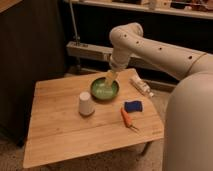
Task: Place the white sponge in the ceramic bowl
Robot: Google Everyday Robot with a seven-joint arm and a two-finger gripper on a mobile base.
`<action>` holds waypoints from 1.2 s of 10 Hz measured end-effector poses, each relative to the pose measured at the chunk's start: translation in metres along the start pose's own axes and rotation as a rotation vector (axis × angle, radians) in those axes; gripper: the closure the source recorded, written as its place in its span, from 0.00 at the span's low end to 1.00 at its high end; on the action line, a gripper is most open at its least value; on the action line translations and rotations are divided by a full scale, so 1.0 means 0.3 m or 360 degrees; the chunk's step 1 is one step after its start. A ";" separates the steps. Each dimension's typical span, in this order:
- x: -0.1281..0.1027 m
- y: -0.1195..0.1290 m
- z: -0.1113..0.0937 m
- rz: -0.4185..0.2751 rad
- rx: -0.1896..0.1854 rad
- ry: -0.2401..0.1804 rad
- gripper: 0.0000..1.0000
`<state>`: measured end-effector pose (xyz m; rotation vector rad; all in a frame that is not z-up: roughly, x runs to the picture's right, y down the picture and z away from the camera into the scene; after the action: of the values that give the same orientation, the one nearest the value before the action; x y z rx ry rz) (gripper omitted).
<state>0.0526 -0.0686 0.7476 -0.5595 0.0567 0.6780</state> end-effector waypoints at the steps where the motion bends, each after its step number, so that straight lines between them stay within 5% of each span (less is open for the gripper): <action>1: 0.000 0.000 0.000 0.0000 0.0000 0.0000 0.20; 12: 0.002 -0.001 0.000 0.0001 0.0000 0.0000 0.20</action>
<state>0.0533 -0.0686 0.7476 -0.5593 0.0570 0.6787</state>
